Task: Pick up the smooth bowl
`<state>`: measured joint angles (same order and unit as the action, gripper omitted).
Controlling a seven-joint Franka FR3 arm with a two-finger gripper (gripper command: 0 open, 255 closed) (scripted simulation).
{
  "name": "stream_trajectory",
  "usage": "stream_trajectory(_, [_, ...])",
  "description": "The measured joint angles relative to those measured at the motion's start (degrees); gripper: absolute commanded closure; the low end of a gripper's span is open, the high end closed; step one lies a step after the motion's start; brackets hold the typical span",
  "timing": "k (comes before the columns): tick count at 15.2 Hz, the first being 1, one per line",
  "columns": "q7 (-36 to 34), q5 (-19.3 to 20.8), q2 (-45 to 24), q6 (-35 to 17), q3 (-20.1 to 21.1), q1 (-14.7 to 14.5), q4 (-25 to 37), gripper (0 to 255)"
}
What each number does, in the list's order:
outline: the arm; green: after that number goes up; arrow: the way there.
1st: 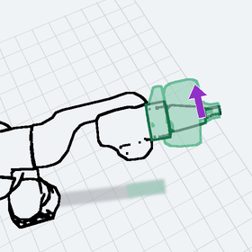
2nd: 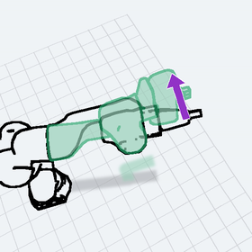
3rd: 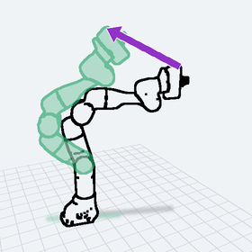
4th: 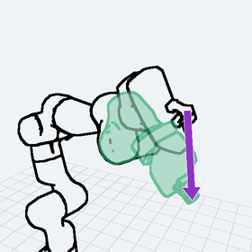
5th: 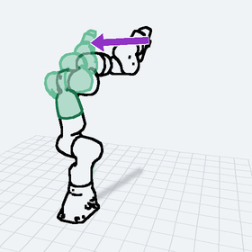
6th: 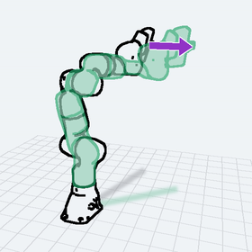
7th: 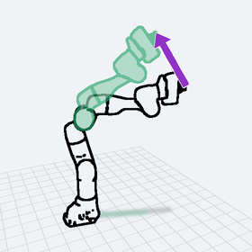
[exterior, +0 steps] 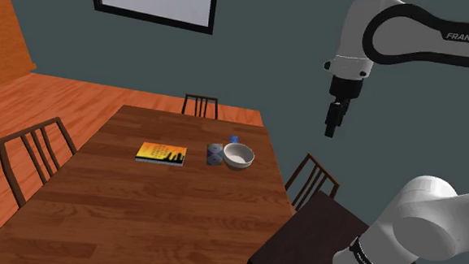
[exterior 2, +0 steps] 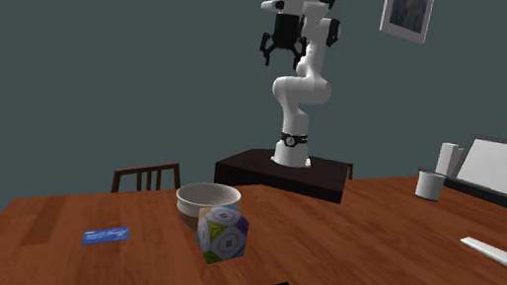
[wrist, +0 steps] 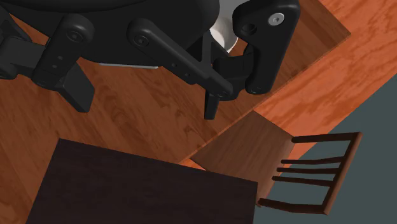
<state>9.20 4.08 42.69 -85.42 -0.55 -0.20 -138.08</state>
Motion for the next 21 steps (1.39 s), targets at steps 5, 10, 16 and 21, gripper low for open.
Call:
stream_trajectory(5, [-0.92,-0.07,-3.36,-6.32,0.59,-0.29,-2.42,0])
stream_trajectory(10, [-2.09,0.38,-12.04,-17.13,1.23,-0.48,-3.42,0])
stream_trajectory(16, [-3.99,1.32,-23.02,-28.91,2.18,-0.59,-2.85,0])
stream_trajectory(21, [-6.32,2.79,-34.32,-37.72,3.15,-0.72,0.68,0])
